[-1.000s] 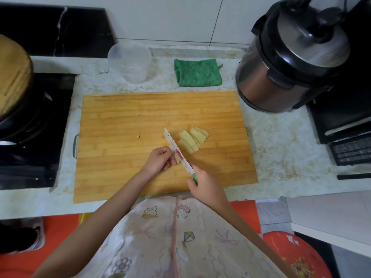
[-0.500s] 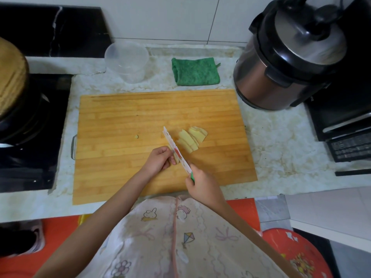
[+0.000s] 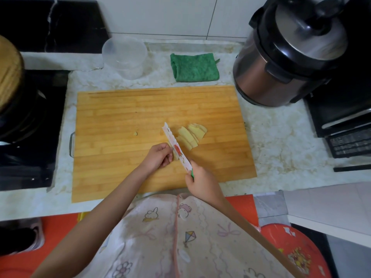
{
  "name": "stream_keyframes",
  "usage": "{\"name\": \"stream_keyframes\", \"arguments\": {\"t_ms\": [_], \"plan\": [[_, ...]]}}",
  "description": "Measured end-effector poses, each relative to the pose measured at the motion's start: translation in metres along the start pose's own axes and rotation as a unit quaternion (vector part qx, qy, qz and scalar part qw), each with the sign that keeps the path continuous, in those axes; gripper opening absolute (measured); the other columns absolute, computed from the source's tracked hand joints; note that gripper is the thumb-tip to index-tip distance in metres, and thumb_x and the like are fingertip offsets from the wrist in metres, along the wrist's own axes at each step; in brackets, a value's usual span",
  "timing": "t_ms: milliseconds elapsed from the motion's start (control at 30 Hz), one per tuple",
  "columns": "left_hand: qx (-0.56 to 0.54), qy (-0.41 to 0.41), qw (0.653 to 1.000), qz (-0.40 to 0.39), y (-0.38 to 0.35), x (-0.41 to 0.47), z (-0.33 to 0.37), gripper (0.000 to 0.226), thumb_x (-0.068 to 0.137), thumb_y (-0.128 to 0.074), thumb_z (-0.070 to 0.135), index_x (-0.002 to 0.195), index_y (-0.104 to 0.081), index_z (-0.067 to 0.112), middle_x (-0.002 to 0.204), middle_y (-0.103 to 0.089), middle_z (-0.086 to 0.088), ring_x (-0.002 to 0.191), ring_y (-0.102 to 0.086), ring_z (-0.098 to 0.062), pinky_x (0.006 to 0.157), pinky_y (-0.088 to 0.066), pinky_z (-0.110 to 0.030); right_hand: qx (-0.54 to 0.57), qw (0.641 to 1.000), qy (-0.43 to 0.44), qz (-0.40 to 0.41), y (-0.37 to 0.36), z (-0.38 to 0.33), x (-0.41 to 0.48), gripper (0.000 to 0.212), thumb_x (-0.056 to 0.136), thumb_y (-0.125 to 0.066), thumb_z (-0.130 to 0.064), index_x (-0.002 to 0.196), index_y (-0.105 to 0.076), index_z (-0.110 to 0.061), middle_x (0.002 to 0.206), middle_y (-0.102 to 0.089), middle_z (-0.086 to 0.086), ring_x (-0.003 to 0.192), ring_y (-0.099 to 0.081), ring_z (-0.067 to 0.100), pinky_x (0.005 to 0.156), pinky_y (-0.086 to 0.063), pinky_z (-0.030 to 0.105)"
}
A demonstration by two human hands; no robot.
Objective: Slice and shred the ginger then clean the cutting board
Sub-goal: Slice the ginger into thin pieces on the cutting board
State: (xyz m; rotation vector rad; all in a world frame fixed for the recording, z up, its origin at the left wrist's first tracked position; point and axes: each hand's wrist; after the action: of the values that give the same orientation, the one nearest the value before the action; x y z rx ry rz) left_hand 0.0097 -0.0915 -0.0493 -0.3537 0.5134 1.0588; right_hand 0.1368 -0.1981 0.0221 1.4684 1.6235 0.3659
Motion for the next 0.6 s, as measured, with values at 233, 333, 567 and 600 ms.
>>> {"name": "stream_keyframes", "arguments": {"t_ms": [233, 333, 567, 600], "plan": [[0.027, -0.006, 1.0, 0.004, 0.002, 0.0032, -0.0028, 0.038, 0.097, -0.047, 0.007, 0.059, -0.044, 0.009, 0.045, -0.045, -0.002, 0.03, -0.029, -0.008, 0.034, -0.022, -0.019, 0.01, 1.0, 0.012, 0.012, -0.0023, 0.0038, -0.0002, 0.044, 0.092, -0.042, -0.007, 0.135, -0.045, -0.01, 0.056, -0.038, -0.007, 0.048, -0.036, 0.005, 0.044, -0.025, 0.018], [0.028, -0.004, 1.0, 0.002, 0.0019, 0.0034, -0.003, 0.04, 0.097, -0.047, 0.007, 0.057, -0.043, 0.009, 0.04, -0.043, 0.003, 0.029, -0.028, -0.008, 0.034, -0.021, -0.019, 0.006, 1.0, 0.012, 0.013, -0.0027, 0.0056, 0.0, 0.039, 0.091, -0.043, -0.007, 0.13, -0.048, -0.008, 0.056, -0.039, -0.008, 0.048, -0.035, 0.005, 0.044, -0.024, 0.018], [0.024, -0.002, 1.0, 0.014, -0.0009, 0.003, -0.0023, 0.041, 0.097, -0.045, 0.006, 0.056, -0.042, 0.008, 0.037, -0.043, 0.005, 0.027, -0.027, -0.006, 0.032, -0.021, -0.017, -0.021, 1.0, 0.009, 0.019, -0.0043, 0.0027, -0.0009, 0.038, 0.091, -0.043, -0.008, 0.128, -0.048, -0.007, 0.056, -0.037, -0.008, 0.055, -0.041, 0.019, 0.053, -0.027, 0.029], [0.027, -0.003, 1.0, 0.016, -0.0012, 0.0027, -0.0019, 0.041, 0.097, -0.046, 0.006, 0.056, -0.042, 0.008, 0.036, -0.042, 0.005, 0.027, -0.027, -0.006, 0.032, -0.021, -0.017, -0.023, 1.0, 0.009, 0.02, -0.0046, 0.0022, -0.0011, 0.037, 0.091, -0.043, -0.008, 0.127, -0.049, -0.007, 0.056, -0.036, -0.008, 0.055, -0.041, 0.019, 0.053, -0.027, 0.029]]}}
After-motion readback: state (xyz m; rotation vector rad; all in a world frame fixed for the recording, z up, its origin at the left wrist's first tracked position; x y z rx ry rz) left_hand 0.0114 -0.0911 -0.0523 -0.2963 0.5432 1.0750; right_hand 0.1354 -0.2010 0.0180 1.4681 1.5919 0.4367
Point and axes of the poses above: each hand's wrist, its own x-axis towards the middle knuckle, its own y-axis out of the back of the hand, z = x × y
